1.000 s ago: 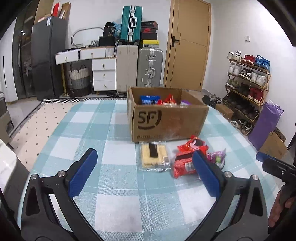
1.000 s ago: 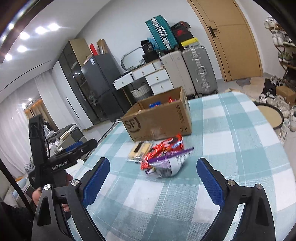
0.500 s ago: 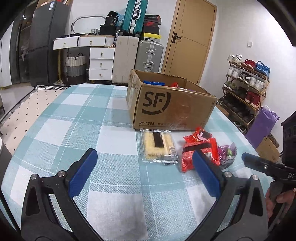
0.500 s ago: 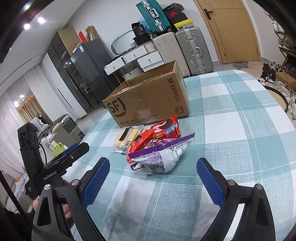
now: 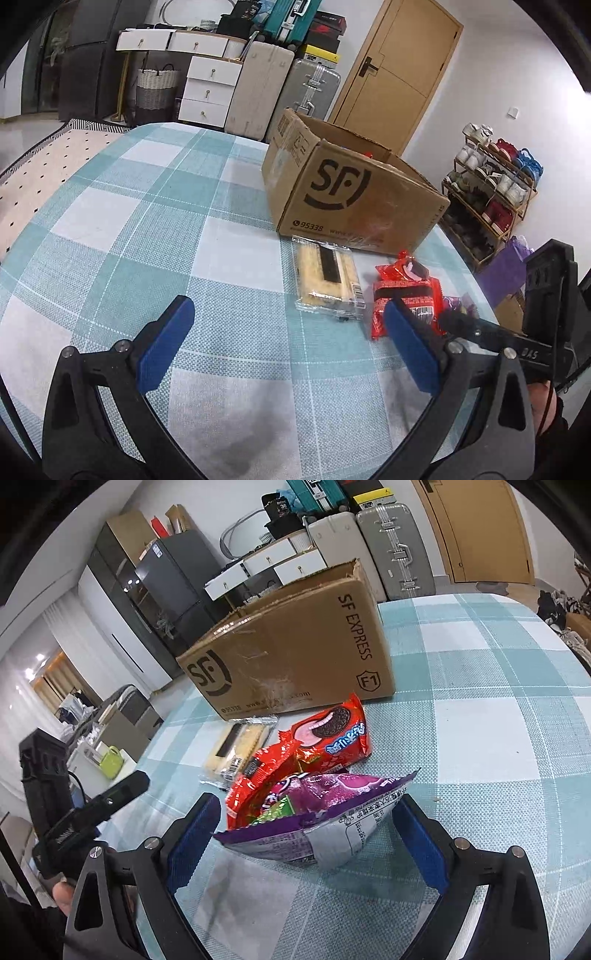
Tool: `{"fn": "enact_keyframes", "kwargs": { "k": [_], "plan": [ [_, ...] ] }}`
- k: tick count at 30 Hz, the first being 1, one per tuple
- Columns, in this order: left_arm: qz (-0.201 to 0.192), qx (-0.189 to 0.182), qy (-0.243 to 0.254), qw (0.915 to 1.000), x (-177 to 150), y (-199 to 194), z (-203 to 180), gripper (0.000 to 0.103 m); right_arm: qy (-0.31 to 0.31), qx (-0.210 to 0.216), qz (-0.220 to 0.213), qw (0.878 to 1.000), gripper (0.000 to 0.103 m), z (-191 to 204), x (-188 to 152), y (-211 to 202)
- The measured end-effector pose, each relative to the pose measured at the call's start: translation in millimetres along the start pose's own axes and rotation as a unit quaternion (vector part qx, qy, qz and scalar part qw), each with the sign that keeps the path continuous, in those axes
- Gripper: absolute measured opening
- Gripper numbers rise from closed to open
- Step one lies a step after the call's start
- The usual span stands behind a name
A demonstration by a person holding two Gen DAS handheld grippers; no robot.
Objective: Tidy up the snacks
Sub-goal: 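Grasp the purple-and-white snack bag with the right gripper, then grasp the clear-wrapped cracker pack with the left gripper while the right holds the purple bag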
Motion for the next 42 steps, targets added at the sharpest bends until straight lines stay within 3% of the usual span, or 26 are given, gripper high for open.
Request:
{"fn": "enact_keyframes", "kwargs": {
  "k": [9,21,27,42],
  "plan": [
    [0.002,0.0,0.005,1.0,1,4,-3,0.102,0.013,0.03,0.01,0.999,0.064,0,-1,6],
    [0.004,0.016,0.006,0.9998,-3,1,0,0.102,0.013,0.04,-0.024,0.999,0.051,1,0,-11],
    [0.006,0.028,0.012,0.9995,-4,1,0,0.102,0.014,0.05,-0.074,0.996,0.05,1,5,-34],
    [0.035,0.057,0.034,0.9972,-6,11,-3,0.102,0.002,0.068,-0.091,0.994,0.05,6,4,-46]
  ]
}}
Point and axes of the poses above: each gripper's, at about its wrist camera, not at the fingertips, and y roughly the way its jaws point, z to its left, x to its top, the point moved 8 cm from there along y, roughly the way its jaws point, and after that the axes turned 15 degrees about y, right-handed, at the moved point
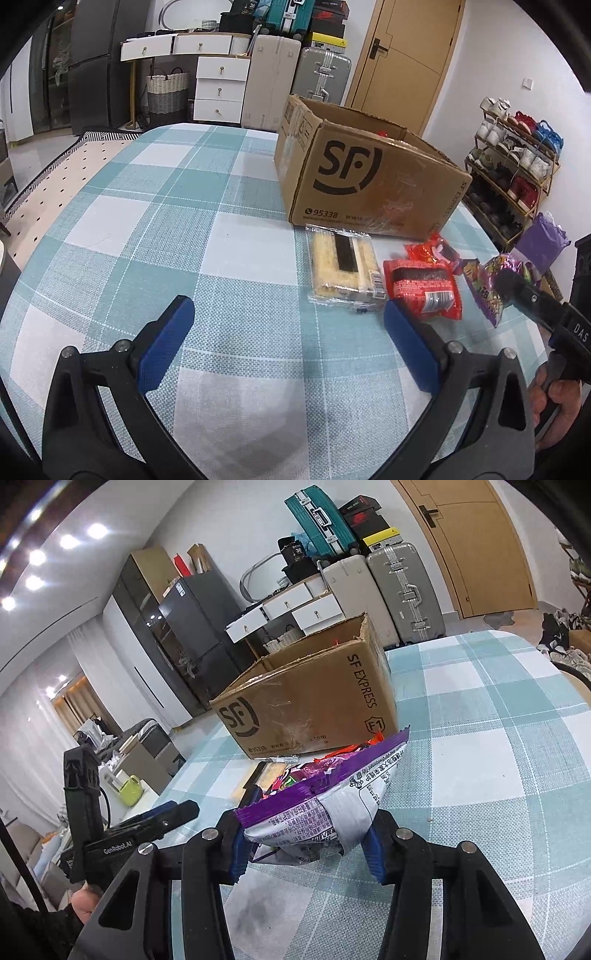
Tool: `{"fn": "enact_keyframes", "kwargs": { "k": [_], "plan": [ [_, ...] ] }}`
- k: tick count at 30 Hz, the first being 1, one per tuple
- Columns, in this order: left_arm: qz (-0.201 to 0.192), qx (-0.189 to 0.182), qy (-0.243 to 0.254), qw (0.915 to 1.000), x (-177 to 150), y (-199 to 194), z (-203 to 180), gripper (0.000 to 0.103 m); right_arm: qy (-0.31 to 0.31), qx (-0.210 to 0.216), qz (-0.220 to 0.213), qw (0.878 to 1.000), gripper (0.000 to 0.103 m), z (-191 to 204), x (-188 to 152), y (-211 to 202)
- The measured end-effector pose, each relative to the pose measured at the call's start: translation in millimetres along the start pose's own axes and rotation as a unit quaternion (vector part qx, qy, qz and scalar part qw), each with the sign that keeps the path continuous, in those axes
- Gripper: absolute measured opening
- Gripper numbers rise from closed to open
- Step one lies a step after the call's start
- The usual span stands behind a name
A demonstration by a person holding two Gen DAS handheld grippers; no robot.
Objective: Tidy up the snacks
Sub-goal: 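Grasp the clear-wrapped cracker pack with the left gripper while the right holds the purple bag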
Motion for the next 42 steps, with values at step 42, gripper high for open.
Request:
{"fn": "enact_keyframes", "kwargs": {
  "k": [42],
  "plan": [
    [0.152,0.011,0.082,0.985,38,102,-41,0.092,-0.022,0.074,-0.054,0.996,0.05,21,5,-42]
  ]
}}
Point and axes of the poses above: each gripper's, at about its wrist camera, not at the fingertips, and y roughly the way its jaws point, z to its left, x to its top, the point moved 8 cm from there along y, roughly the way its jaws point, and after that the axes turned 15 degrees about y, right-handed, at the moved point
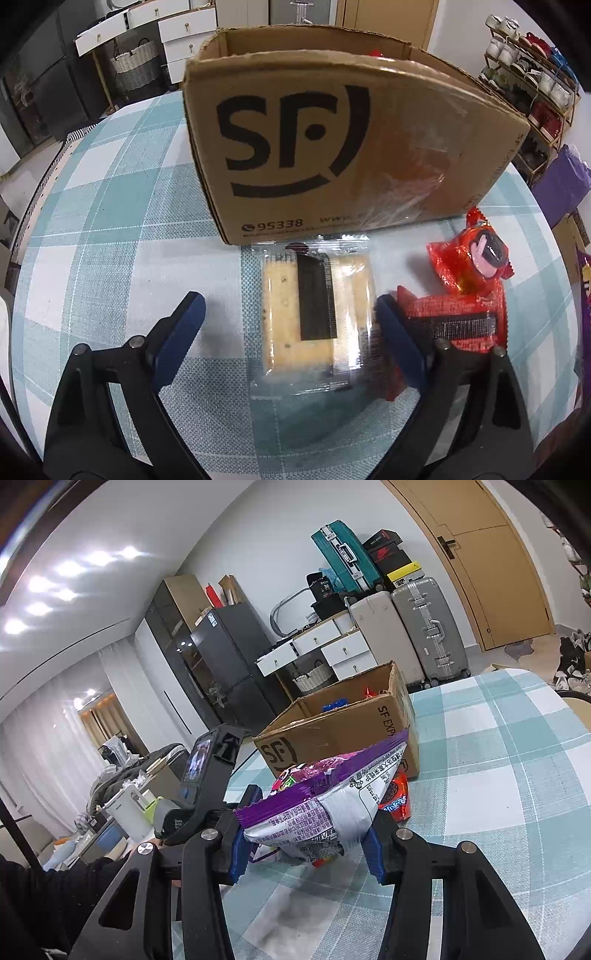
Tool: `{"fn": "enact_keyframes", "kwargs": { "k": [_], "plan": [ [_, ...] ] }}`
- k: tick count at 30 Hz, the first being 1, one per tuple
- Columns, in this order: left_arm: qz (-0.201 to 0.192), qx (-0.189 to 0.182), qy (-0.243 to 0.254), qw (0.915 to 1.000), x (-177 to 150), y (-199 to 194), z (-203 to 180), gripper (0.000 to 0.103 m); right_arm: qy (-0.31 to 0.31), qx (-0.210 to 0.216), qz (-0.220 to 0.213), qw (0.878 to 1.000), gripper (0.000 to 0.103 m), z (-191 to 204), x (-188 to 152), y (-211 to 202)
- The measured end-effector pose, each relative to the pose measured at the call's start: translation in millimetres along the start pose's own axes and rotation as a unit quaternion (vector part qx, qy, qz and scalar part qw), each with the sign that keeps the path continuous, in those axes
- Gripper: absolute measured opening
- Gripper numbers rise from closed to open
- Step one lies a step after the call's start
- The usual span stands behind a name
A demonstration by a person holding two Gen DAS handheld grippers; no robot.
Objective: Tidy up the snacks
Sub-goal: 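Grasp the clear-wrapped cracker pack with the left gripper while the right holds the purple bag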
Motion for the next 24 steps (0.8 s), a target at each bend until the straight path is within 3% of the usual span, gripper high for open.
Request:
{"fn": "enact_keyframes", "kwargs": {
  "k": [5,7,9,19,24],
  "plan": [
    [0.003,0.005,0.014,0.9999,-3,-1,0,0.079,0.002,-0.002,0.002,1.0,0.05,0,0,2],
    [-0.002,0.001,0.02,0.9998,-3,-4,-2,0.063,0.005,-0.003,0.004,1.0,0.05,-1,-1,3],
    [-0.002,-0.003,0.025,0.9997,-3,-6,-3,0.056,0.007,-0.003,0.005,1.0,0.05,-2,0,4],
    [-0.01,-0.005,0.012,0.9999,-28,-30,5,0.056,0.009,-0.009,0.01,1.0,0.05,-6,0,7],
    [-0.034,-0.006,0.0,0.9994,-46,-64,11,0.056,0.004,0.0,0.017,1.0,0.05,-2,-3,9]
  ]
}}
Point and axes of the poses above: each gripper's, at about its wrist camera, not at the fingertips, and y roughly the way its jaws point, z to its left, x to its top, the point moved 8 cm from there along y, roughly the way its jaws point, and after that the axes turned 15 degrees about y, right-handed, at the moved point
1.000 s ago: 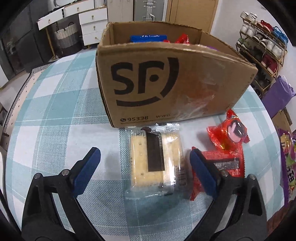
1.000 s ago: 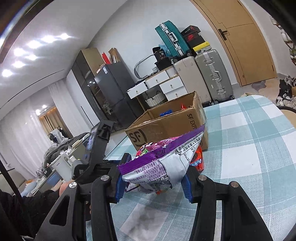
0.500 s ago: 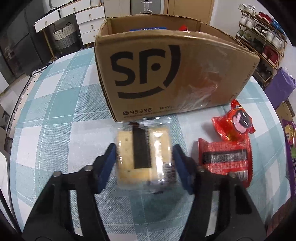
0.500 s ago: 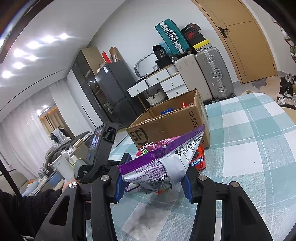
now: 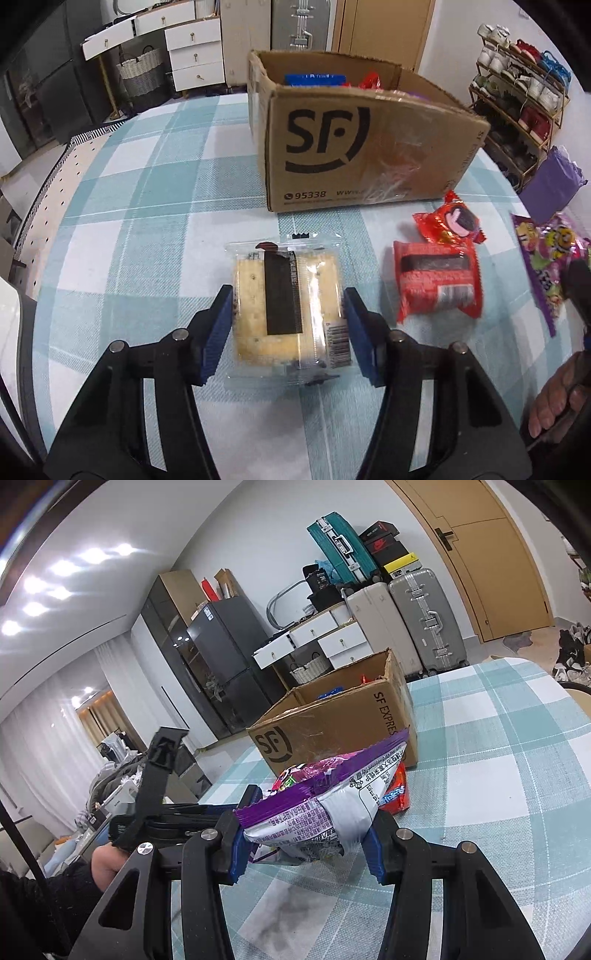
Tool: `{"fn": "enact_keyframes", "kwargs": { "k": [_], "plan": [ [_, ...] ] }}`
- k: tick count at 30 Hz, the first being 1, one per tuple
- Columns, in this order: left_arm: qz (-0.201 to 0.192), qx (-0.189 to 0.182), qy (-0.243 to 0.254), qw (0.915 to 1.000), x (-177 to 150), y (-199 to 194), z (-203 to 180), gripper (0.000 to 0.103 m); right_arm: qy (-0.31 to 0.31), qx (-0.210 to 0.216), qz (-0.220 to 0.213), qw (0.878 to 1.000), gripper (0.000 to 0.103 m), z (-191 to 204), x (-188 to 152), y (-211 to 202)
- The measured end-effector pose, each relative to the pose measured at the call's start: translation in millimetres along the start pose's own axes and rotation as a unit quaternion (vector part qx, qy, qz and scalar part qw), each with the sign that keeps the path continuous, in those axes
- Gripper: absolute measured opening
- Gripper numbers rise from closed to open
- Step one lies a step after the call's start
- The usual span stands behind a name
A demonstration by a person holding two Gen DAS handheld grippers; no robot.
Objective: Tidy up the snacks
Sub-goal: 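Grasp the clear-wrapped cracker pack with the left gripper while the right holds the purple bag, then lift the cracker pack with the left gripper while the right carries the purple bag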
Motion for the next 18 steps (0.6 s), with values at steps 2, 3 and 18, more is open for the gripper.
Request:
{"fn": "enact_keyframes", "kwargs": {
  "k": [2,3,18],
  "plan": [
    [-0.013,-0.003,-0.001,0.9999,-3,-16,-1,0.056,-0.005,0.007,0.0,1.0,0.05,5,0,0],
    [-0.018,-0.003,-0.002,0.9998,-4,-26,-2,0.056,-0.008,0.007,0.001,1.0,0.05,9,0,0],
    [-0.096,-0.048,-0.007,0.9942,-37,-119,-23,0.056,-0.009,-0.01,0.031,0.999,0.05,36,-37,-19]
  ]
}}
Point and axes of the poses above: each gripper's, at about its wrist camera, not at the fingertips, and y roughly the way its jaws point, z to its left, x to its top, the point moved 8 cm from there along y, roughly the way its jaws point, and after that the axes turned 15 degrees about y, right-handed, at the moved point
